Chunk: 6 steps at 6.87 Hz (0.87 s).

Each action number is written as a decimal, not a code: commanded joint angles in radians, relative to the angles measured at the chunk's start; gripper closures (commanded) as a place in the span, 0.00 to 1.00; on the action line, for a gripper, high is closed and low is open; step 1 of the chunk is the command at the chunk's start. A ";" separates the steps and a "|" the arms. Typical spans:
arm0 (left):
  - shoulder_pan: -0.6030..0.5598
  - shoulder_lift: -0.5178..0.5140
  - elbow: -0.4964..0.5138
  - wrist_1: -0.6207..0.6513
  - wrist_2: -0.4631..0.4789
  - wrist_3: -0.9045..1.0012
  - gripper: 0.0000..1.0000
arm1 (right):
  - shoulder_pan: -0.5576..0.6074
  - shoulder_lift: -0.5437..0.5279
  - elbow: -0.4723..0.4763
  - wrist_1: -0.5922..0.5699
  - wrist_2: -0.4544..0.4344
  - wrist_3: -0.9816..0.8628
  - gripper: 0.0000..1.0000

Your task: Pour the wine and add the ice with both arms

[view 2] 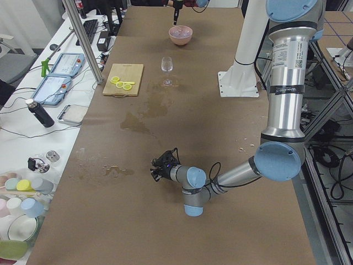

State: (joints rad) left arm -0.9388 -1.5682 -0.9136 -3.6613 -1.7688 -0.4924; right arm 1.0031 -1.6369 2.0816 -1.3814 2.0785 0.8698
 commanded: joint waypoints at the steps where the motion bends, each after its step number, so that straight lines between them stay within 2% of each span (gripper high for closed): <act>1: 0.000 -0.001 -0.001 -0.003 0.000 0.000 0.56 | 0.002 0.006 0.000 -0.005 0.000 0.000 0.79; 6: 0.002 -0.001 0.001 -0.005 0.002 0.000 0.69 | 0.009 0.002 0.000 -0.007 0.003 0.000 0.78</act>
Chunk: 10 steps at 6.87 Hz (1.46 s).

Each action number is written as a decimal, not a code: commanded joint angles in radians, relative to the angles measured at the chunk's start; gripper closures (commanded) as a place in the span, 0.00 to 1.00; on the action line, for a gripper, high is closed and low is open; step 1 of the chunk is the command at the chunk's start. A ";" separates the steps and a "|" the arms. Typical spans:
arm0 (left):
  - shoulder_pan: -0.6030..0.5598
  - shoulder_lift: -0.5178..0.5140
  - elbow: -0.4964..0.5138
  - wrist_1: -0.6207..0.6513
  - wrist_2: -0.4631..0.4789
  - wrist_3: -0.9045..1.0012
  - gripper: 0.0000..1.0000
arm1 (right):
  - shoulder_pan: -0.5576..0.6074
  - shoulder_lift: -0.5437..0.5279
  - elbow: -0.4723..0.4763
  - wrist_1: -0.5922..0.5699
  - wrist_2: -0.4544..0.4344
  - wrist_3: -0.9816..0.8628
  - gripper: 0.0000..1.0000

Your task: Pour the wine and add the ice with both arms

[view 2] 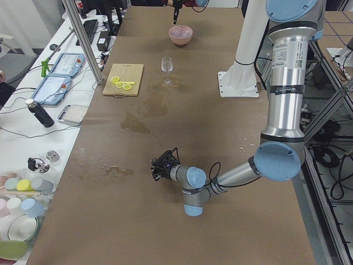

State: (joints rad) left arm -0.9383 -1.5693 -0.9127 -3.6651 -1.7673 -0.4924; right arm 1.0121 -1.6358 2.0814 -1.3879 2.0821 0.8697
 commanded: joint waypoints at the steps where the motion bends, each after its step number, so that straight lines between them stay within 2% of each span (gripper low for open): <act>1: 0.001 0.000 -0.002 -0.003 0.000 0.000 0.73 | 0.002 -0.001 0.002 0.000 0.001 0.000 0.78; 4: 0.001 0.000 -0.006 -0.006 0.002 -0.002 0.83 | 0.002 -0.007 0.015 0.003 0.001 0.000 0.78; 5: 0.000 0.000 -0.011 -0.007 0.003 -0.036 0.92 | 0.002 -0.007 0.017 0.003 0.001 0.000 0.79; 6: 0.001 -0.002 -0.018 -0.007 0.018 -0.057 0.96 | 0.002 -0.009 0.019 0.003 0.001 0.000 0.79; 7: 0.000 -0.003 -0.056 -0.004 0.023 -0.073 0.99 | 0.002 -0.009 0.020 0.001 0.001 0.002 0.80; 8: -0.001 -0.003 -0.093 0.000 0.019 -0.140 1.00 | 0.002 -0.009 0.020 0.001 0.001 0.000 0.81; 10: -0.001 -0.008 -0.138 0.049 0.020 -0.152 1.00 | 0.002 -0.009 0.020 0.001 0.001 0.000 0.81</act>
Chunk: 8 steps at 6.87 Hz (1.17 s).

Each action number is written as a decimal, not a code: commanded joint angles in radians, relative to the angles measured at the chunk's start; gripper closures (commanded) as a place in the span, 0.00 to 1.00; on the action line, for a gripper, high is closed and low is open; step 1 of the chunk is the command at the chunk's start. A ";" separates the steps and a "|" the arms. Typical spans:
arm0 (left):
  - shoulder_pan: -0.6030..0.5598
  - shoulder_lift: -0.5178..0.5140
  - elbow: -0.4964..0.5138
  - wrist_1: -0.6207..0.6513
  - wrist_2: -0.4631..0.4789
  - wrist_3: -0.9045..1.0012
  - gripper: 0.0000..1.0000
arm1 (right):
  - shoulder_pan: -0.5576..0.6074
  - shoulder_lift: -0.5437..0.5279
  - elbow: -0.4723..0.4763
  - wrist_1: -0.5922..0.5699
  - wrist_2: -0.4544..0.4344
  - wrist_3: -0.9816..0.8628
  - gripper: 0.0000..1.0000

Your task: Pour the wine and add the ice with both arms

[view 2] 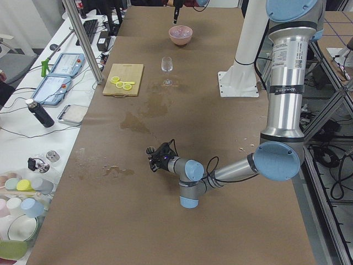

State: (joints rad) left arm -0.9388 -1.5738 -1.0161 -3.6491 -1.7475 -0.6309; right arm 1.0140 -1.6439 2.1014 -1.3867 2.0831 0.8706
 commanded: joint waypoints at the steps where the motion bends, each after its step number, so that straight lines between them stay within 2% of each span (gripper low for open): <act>1: 0.000 -0.012 -0.098 0.119 -0.001 -0.013 1.00 | 0.005 -0.001 0.000 0.001 0.000 -0.001 0.81; 5: 0.000 -0.116 -0.188 0.254 -0.003 -0.148 1.00 | 0.017 -0.008 -0.004 0.000 0.000 -0.001 0.81; 8: 0.000 -0.192 -0.343 0.467 -0.004 -0.251 1.00 | 0.037 -0.022 0.009 0.009 0.002 -0.001 0.80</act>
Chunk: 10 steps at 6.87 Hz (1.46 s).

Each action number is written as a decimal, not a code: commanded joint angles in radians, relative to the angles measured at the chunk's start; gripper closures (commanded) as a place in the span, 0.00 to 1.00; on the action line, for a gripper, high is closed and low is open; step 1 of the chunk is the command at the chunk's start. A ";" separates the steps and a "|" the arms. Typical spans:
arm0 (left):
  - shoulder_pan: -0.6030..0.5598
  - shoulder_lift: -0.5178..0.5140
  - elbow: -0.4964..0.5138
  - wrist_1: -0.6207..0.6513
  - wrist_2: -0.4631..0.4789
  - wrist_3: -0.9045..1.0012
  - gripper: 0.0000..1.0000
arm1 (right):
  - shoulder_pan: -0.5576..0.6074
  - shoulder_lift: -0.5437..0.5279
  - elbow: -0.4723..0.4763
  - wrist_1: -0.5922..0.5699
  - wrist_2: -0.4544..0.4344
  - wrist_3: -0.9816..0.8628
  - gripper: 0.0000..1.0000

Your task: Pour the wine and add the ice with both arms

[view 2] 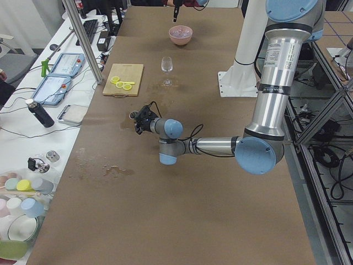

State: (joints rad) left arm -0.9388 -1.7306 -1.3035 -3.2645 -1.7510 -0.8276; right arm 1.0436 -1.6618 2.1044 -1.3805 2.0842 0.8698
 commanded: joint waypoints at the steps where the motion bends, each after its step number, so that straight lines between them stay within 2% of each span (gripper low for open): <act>1: 0.000 -0.053 -0.109 0.170 0.002 -0.079 1.00 | 0.009 -0.004 0.014 0.003 0.010 -0.002 0.80; 2: 0.002 -0.061 -0.182 0.265 0.001 -0.082 1.00 | 0.012 -0.004 0.016 0.004 0.016 -0.003 0.80; 3: 0.009 -0.088 -0.218 0.299 -0.004 -0.111 1.00 | 0.019 -0.004 0.016 0.006 0.016 -0.033 0.80; 6: 0.057 -0.092 -0.247 0.299 0.016 -0.111 1.00 | 0.029 -0.006 0.019 0.006 0.016 -0.070 0.80; 8: 0.090 -0.125 -0.260 0.311 0.056 0.024 1.00 | 0.036 -0.027 0.020 0.020 0.016 -0.138 0.80; 9: 0.147 -0.129 -0.298 0.357 0.123 0.092 1.00 | 0.036 -0.057 0.011 0.078 0.017 -0.149 0.80; 10: 0.178 -0.148 -0.365 0.465 0.148 0.170 1.00 | 0.036 -0.062 0.011 0.090 0.019 -0.149 0.80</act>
State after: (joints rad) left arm -0.8017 -1.8612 -1.6077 -2.8912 -1.6433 -0.7426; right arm 1.0791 -1.7103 2.1181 -1.3176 2.1014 0.7295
